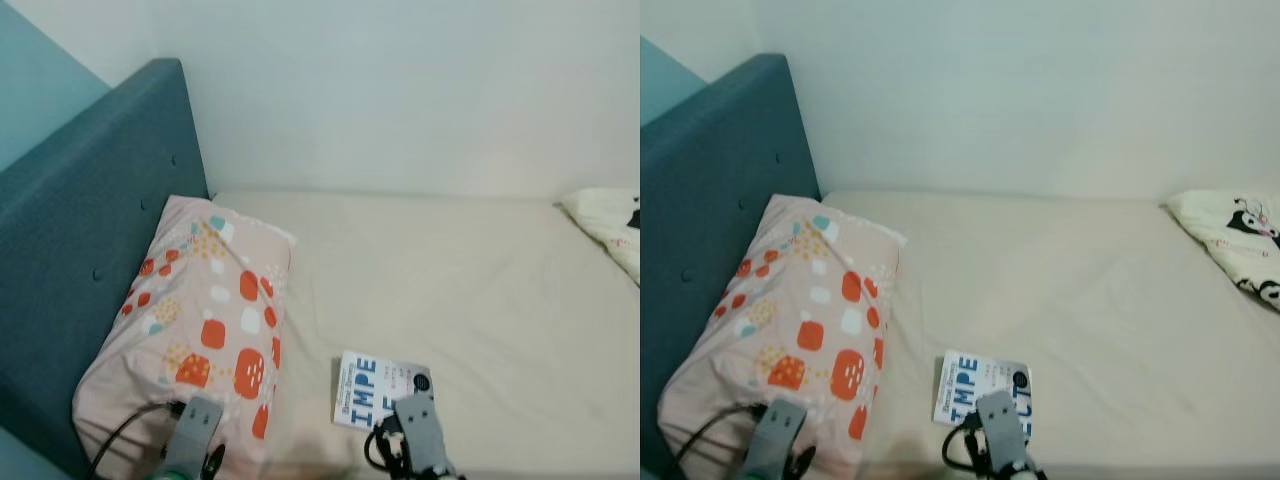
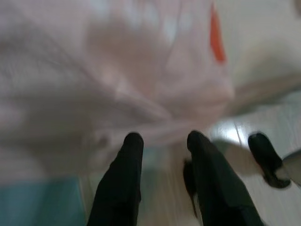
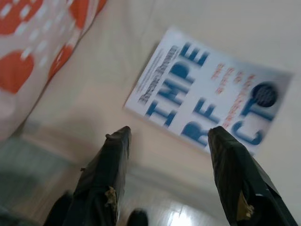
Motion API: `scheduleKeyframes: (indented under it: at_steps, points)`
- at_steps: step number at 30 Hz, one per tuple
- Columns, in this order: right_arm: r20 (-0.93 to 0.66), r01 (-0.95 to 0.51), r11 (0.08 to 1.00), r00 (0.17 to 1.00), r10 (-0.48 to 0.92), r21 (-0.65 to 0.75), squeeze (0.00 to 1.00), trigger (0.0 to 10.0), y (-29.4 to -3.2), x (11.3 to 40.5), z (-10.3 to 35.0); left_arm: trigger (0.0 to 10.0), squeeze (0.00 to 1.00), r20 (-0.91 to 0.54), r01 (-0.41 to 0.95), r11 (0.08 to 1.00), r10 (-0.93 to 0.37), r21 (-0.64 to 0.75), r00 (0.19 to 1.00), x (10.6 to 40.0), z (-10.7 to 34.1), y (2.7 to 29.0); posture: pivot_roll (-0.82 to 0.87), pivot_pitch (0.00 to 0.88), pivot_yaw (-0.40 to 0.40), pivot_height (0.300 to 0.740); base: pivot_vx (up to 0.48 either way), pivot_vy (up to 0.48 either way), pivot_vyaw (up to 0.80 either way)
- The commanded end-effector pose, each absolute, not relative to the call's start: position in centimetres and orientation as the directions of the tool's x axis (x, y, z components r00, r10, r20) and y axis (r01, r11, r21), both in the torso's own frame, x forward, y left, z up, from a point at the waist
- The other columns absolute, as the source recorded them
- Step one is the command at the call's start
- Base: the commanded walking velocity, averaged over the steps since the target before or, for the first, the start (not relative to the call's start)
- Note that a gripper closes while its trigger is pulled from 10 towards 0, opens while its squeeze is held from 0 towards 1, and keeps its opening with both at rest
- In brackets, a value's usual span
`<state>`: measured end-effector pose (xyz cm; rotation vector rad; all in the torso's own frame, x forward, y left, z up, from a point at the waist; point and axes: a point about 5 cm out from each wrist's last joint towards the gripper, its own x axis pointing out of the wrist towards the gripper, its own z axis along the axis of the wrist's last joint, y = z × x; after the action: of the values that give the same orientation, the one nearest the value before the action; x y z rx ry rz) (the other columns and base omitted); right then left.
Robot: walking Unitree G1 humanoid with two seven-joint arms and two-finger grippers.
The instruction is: Clean up the room
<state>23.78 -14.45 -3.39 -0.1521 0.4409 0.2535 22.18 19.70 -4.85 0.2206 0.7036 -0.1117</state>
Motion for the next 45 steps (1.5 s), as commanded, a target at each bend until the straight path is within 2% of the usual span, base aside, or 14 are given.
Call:
scheduleKeyframes:
  at_steps: [1,3,8,15,24,45]
  points:
    - [-0.499,-0.260,0.963,0.845,0.192,-0.071,0.00,10.0,-14.6,22.7,-4.5,10.0,0.00,-0.670,0.139,0.977,0.005,0.161,0.742,22.0,-5.3,19.8,-0.13,0.000,0.023,0.740,0.000,0.000,0.00]
    - [-0.525,-0.257,0.964,0.831,0.183,-0.072,0.00,10.0,-14.7,22.2,-4.9,10.0,0.00,-0.678,0.118,0.978,0.028,0.169,0.735,22.0,-5.4,19.9,-0.13,0.000,0.023,0.740,0.000,0.000,0.00]
    - [-0.542,-0.263,0.962,0.820,0.181,-0.076,0.00,10.0,-14.5,21.7,-5.3,10.0,0.00,-0.673,0.165,0.965,0.017,0.205,0.740,22.3,-5.2,19.7,-0.14,0.000,0.026,0.740,0.000,0.000,0.00]
    - [-0.622,-0.172,0.985,0.768,0.153,0.029,0.00,10.0,-15.0,20.4,-6.6,10.0,0.00,-0.712,0.116,0.978,0.043,0.172,0.701,21.5,-6.0,20.1,-0.13,0.000,0.025,0.740,0.000,0.000,0.00]
    - [-0.601,-0.217,0.976,0.779,0.179,0.009,0.00,10.0,-14.7,20.8,-6.3,10.0,0.00,-0.702,0.111,0.976,0.053,0.186,0.710,21.7,-5.9,20.2,-0.12,0.000,0.022,0.740,0.000,0.000,0.00]
    - [-0.605,-0.198,0.980,0.777,0.173,0.027,0.00,10.0,-14.7,20.9,-6.3,10.0,0.00,-0.699,0.106,0.975,0.063,0.196,0.712,21.8,-5.9,20.4,-0.12,0.000,0.026,0.740,0.000,0.000,0.00]
